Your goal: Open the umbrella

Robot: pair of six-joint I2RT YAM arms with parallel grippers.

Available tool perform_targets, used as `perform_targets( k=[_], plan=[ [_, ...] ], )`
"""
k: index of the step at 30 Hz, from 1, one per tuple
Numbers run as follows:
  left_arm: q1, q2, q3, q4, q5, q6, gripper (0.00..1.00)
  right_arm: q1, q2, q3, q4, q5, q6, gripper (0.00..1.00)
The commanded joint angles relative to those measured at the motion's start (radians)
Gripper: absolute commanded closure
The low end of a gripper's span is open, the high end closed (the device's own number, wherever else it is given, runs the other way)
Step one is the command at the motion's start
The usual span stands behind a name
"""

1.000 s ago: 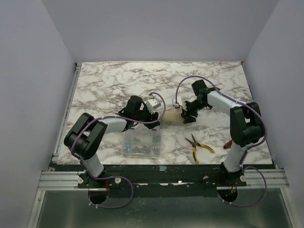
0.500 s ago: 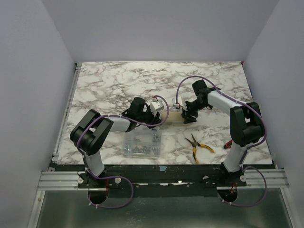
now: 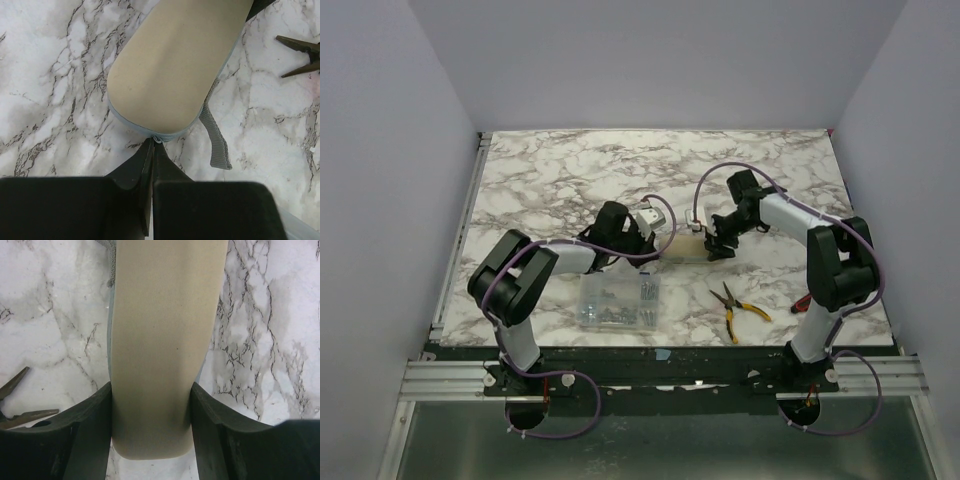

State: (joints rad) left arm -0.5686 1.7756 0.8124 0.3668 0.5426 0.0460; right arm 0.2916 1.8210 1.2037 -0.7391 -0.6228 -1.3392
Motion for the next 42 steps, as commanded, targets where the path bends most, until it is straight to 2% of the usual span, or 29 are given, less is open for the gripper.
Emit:
perform_targets(
  k=[1,9,17,22,27,28,30,32,33,35,42],
  plan=[
    [0.023,0.019,0.079,0.001,-0.047,-0.009,1.0,0.0,0.019,-0.074,-0.096,0.034,-0.101,0.68],
    [0.024,0.048,0.166,-0.071,-0.08,-0.012,1.0,0.021,-0.015,-0.092,-0.109,0.031,-0.213,0.72],
    [0.035,0.067,0.216,-0.129,-0.08,-0.006,1.0,0.026,-0.068,-0.176,-0.107,0.051,-0.465,0.72],
    [-0.005,0.023,0.135,-0.091,-0.014,0.091,1.0,0.03,-0.049,-0.13,-0.081,-0.002,-0.497,0.69],
    [-0.007,0.011,0.093,-0.067,-0.035,0.016,1.0,0.032,-0.002,-0.026,0.021,-0.048,-0.324,0.45],
    [-0.005,0.006,0.077,-0.054,-0.031,0.001,1.0,0.03,0.002,-0.004,0.029,-0.047,-0.29,0.37],
    [-0.003,-0.013,0.047,-0.016,-0.021,-0.024,0.98,0.021,-0.006,0.006,0.038,-0.049,-0.283,0.26],
    [-0.003,-0.031,0.031,-0.002,0.0,-0.019,0.83,0.015,-0.04,-0.014,0.094,-0.05,-0.24,0.18],
    [-0.005,-0.036,0.026,-0.002,0.014,-0.008,0.78,0.013,-0.054,-0.018,0.136,-0.052,-0.181,0.16],
    [-0.005,-0.046,0.024,-0.002,0.038,0.004,0.74,0.004,-0.072,0.01,0.186,-0.052,-0.03,0.13],
    [-0.033,-0.036,0.049,-0.015,0.063,0.026,0.71,-0.098,-0.111,0.105,0.191,-0.03,0.466,0.09]
  ],
)
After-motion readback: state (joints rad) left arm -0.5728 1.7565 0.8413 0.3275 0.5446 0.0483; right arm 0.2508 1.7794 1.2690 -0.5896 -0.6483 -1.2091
